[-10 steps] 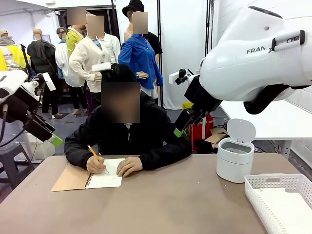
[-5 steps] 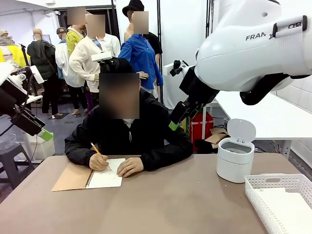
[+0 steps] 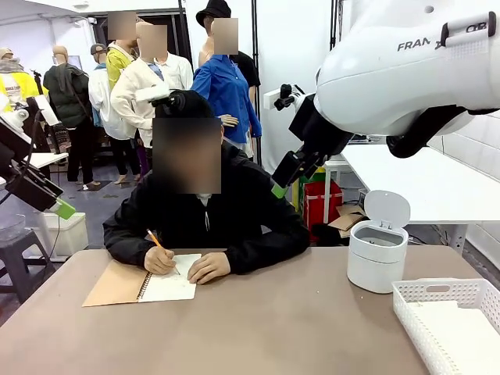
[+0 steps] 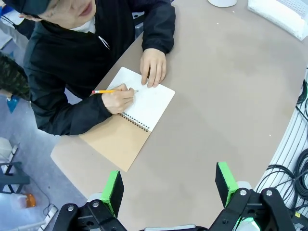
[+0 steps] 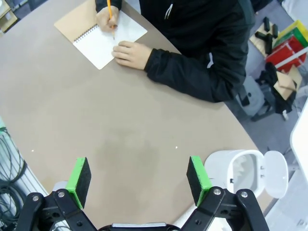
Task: Sort the paper based on its condition.
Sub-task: If a person hands you a paper, place it in the Organizing basket , and if it's crumpled, put it in the Trash can.
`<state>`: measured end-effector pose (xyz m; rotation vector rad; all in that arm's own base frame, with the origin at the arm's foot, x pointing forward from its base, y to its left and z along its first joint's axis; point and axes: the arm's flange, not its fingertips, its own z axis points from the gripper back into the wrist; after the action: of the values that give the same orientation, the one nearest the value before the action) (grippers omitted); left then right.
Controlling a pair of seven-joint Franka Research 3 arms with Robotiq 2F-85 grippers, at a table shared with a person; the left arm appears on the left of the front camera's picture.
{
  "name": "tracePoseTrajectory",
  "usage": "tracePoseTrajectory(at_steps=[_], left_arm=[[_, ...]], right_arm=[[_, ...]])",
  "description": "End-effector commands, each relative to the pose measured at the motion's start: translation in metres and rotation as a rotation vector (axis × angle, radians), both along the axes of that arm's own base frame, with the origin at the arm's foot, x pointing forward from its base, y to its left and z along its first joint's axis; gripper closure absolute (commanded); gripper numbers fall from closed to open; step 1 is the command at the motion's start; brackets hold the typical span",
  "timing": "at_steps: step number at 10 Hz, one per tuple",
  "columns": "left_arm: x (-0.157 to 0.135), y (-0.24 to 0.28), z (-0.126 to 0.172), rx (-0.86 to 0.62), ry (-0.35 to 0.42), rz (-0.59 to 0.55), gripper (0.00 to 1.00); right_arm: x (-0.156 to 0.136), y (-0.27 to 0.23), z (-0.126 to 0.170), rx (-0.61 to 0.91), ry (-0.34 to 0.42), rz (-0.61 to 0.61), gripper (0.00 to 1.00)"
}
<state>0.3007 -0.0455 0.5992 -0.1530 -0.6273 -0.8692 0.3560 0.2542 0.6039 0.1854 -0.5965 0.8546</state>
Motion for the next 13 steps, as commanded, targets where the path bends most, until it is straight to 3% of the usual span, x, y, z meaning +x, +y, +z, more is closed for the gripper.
tracePoseTrajectory(at_steps=[1,3,4,5,8,13], left_arm=[[-0.004,0.005,0.006,0.046,-0.01,-0.009,0.0],[-0.006,0.006,0.012,0.044,-0.036,0.0,0.0],[-0.007,0.004,0.014,0.029,-0.075,0.003,0.0],[-0.003,0.001,0.009,0.008,-0.018,0.004,0.0],[-0.005,0.001,0.011,0.005,-0.029,0.005,0.0],[-0.013,0.0,0.033,0.0,-0.005,-0.004,0.0]], right_arm=[[0.005,-0.003,0.002,-0.008,-0.02,-0.007,0.0],[0.008,-0.007,0.003,0.004,-0.049,-0.022,0.0],[0.003,-0.004,0.002,0.004,-0.007,-0.012,0.0],[0.003,-0.004,0.002,0.004,-0.007,-0.012,0.0],[0.004,-0.005,0.003,0.006,-0.015,-0.018,0.0],[-0.009,-0.004,0.009,0.067,0.054,-0.067,0.0]])
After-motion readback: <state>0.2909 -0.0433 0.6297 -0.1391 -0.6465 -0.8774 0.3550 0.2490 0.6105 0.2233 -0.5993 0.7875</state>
